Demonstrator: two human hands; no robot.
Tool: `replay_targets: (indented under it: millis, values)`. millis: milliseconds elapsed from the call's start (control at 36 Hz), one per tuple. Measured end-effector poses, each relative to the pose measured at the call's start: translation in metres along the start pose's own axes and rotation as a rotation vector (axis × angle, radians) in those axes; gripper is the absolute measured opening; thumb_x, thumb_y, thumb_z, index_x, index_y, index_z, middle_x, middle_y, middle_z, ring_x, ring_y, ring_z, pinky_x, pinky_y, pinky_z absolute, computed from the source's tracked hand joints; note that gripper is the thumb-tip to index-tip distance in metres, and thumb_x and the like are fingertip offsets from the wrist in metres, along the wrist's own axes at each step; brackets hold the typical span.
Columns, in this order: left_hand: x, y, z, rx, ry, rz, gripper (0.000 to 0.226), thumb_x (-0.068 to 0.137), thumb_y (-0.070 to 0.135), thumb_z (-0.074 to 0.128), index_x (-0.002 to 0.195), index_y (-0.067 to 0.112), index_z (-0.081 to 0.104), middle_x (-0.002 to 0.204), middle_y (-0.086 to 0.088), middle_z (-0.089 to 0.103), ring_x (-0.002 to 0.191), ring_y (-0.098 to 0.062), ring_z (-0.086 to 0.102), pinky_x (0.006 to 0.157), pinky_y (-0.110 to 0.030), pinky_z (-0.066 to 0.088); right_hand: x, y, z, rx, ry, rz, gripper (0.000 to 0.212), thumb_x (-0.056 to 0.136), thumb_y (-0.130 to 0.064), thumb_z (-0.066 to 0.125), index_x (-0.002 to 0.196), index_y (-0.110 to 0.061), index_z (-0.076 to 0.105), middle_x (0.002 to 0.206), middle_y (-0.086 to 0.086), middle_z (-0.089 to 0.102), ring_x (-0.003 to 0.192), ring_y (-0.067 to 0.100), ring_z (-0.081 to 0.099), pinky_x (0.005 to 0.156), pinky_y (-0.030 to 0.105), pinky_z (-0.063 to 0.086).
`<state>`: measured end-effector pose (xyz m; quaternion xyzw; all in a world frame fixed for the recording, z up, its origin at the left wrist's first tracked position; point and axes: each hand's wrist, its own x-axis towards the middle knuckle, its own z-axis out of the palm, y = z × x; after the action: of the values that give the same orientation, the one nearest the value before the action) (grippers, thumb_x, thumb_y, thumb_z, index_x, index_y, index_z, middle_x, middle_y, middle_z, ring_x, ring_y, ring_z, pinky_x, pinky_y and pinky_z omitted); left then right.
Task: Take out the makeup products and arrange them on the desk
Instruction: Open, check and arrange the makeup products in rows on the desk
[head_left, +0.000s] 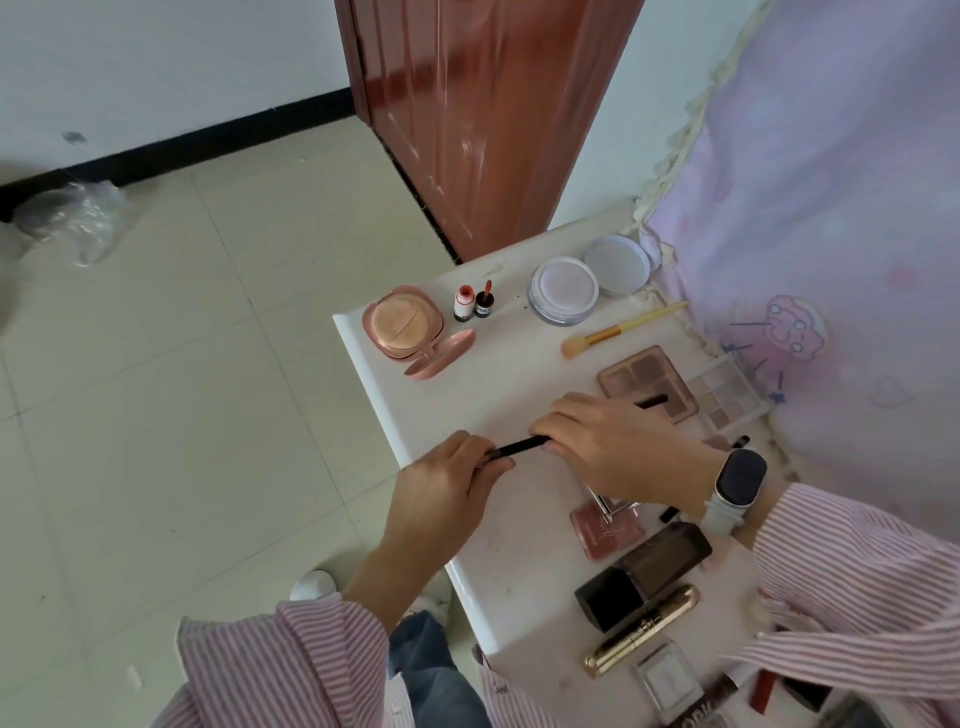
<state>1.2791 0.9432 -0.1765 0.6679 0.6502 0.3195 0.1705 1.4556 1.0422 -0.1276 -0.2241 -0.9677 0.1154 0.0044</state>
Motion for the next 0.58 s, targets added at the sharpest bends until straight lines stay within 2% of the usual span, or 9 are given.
replay_targets:
  millis: [83,139,194,250,306,361,417,472,583]
  values:
    - [-0.001,0.0,-0.007,0.127,-0.047,-0.019,0.028,0.089,0.032,0.047,0.078,0.015,0.067,0.064,0.006,0.055,0.045,-0.01,0.048,0.042,-0.008,0.018,-0.001,0.008,-0.002,-0.054,0.016,0.034,0.035,0.089,-0.026,0.034,0.082,-0.015,0.066,0.066,-0.003,0.059,0.054,0.015,0.056,0.047,0.027,0.047]
    - [0.0,0.005,-0.007,0.175,-0.077,0.026,0.016,0.084,0.019,0.054,0.086,0.013,0.069,0.063,0.004,0.056,0.045,-0.012,0.05,0.041,-0.011,0.021,0.001,0.008,-0.001,-0.065,0.025,0.022,0.032,0.088,-0.026,0.036,0.079,-0.016,0.065,0.064,-0.004,0.055,0.051,0.015,0.053,0.045,0.027,0.045]
    - [0.002,0.013,-0.006,0.177,-0.107,0.065,0.016,0.083,0.014,0.053,0.089,0.01,0.067,0.061,0.003,0.055,0.043,-0.012,0.048,0.037,-0.016,0.024,0.004,0.005,-0.001,-0.068,0.037,-0.008,0.018,0.087,-0.024,0.052,0.077,-0.016,0.065,0.063,-0.003,0.054,0.052,0.015,0.052,0.047,0.026,0.041]
    - [0.006,0.019,-0.006,0.148,-0.137,0.029,0.023,0.089,0.02,0.044,0.086,0.011,0.065,0.056,0.006,0.053,0.036,-0.01,0.042,0.033,-0.016,0.017,0.006,0.004,0.0,-0.061,0.04,-0.016,0.007,0.083,-0.019,0.065,0.077,-0.016,0.066,0.063,-0.002,0.053,0.055,0.017,0.052,0.049,0.027,0.042]
    - [0.009,0.02,-0.005,0.097,-0.165,-0.021,0.029,0.09,0.025,0.037,0.085,0.013,0.063,0.051,0.008,0.051,0.032,-0.009,0.037,0.035,-0.012,0.01,0.007,0.007,-0.001,-0.057,0.036,0.007,0.018,0.088,-0.021,0.051,0.077,-0.017,0.065,0.063,-0.003,0.052,0.057,0.016,0.051,0.051,0.027,0.043]
    - [0.013,0.021,-0.002,0.051,-0.179,-0.053,0.029,0.09,0.027,0.038,0.087,0.014,0.063,0.049,0.008,0.051,0.033,-0.009,0.037,0.036,-0.012,0.013,0.005,0.011,-0.001,-0.066,0.033,0.015,0.03,0.088,-0.023,0.037,0.078,-0.017,0.065,0.063,-0.003,0.051,0.057,0.016,0.05,0.054,0.024,0.039]
    - [0.016,0.023,0.0,0.005,-0.22,-0.094,0.029,0.092,0.028,0.039,0.095,0.014,0.064,0.052,0.007,0.052,0.038,-0.013,0.041,0.037,-0.02,0.024,0.002,0.013,-0.003,-0.074,0.034,0.019,0.031,0.087,-0.022,0.035,0.08,-0.016,0.065,0.063,-0.003,0.051,0.056,0.016,0.049,0.056,0.022,0.036]
    - [0.019,0.023,0.001,-0.007,-0.271,-0.132,0.031,0.097,0.032,0.036,0.106,0.017,0.062,0.057,0.007,0.049,0.046,-0.016,0.042,0.047,-0.025,0.033,-0.002,0.015,-0.004,-0.085,0.038,0.021,0.029,0.087,-0.019,0.035,0.081,-0.015,0.064,0.066,-0.001,0.052,0.058,0.016,0.049,0.056,0.025,0.039]
    - [0.021,0.021,-0.002,-0.063,-0.341,-0.154,0.028,0.098,0.035,0.038,0.114,0.024,0.058,0.058,0.012,0.043,0.052,-0.012,0.042,0.053,-0.025,0.032,-0.008,0.017,-0.004,-0.104,0.045,0.029,0.026,0.089,-0.015,0.038,0.085,-0.013,0.063,0.07,0.0,0.052,0.063,0.017,0.048,0.059,0.029,0.043]
